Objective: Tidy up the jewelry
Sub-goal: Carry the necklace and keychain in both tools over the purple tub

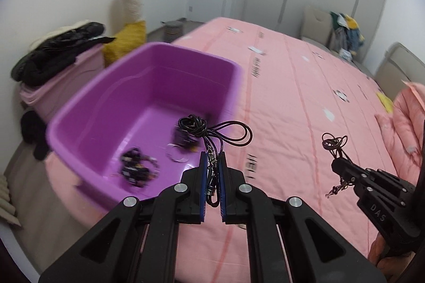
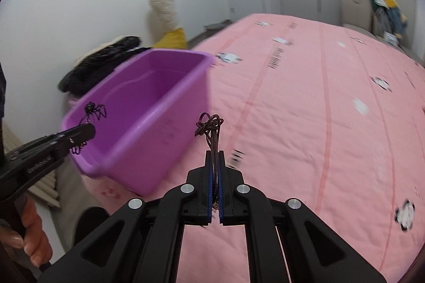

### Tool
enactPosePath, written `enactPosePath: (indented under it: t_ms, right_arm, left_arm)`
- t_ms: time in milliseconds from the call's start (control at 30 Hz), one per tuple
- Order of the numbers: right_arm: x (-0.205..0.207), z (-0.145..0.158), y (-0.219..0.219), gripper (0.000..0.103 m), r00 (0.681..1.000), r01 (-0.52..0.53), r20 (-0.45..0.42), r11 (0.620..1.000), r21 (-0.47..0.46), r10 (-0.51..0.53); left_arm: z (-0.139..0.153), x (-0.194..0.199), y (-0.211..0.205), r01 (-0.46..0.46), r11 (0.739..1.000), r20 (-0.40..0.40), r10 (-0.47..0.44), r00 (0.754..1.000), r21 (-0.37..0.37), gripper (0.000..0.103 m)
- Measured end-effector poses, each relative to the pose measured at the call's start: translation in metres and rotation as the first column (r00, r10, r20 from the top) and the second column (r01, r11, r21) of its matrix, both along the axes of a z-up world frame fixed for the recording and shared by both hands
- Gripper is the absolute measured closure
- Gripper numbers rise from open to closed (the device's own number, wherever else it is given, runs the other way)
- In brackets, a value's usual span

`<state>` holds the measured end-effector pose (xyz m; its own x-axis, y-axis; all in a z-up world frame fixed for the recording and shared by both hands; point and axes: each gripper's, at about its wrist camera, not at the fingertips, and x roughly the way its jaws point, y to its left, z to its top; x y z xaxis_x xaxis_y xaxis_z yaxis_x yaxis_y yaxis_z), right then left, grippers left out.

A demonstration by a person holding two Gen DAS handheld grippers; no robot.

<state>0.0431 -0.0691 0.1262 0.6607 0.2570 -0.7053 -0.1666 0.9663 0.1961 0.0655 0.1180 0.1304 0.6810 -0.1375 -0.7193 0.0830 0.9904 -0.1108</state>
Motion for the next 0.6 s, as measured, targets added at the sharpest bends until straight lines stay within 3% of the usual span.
enactPosePath:
  t_ms: [300, 600]
  right_arm:
    - [0.064, 0.013, 0.103, 0.100, 0.982, -0.189, -0.010, 0.982, 0.003, 0.189]
    - [0.110, -0.018, 0.149, 0.100, 0.962, -0.250, -0.121, 0.968, -0.037, 0.244]
  left_arm:
    - [0.006, 0.032, 0.074, -0.143, 0.990, -0.015, 0.143, 0.990, 0.003, 0.095]
    - [-0.032, 0.061, 0.099, -0.197, 0.979, -0.083, 0.200, 0.976, 0.045, 0.095]
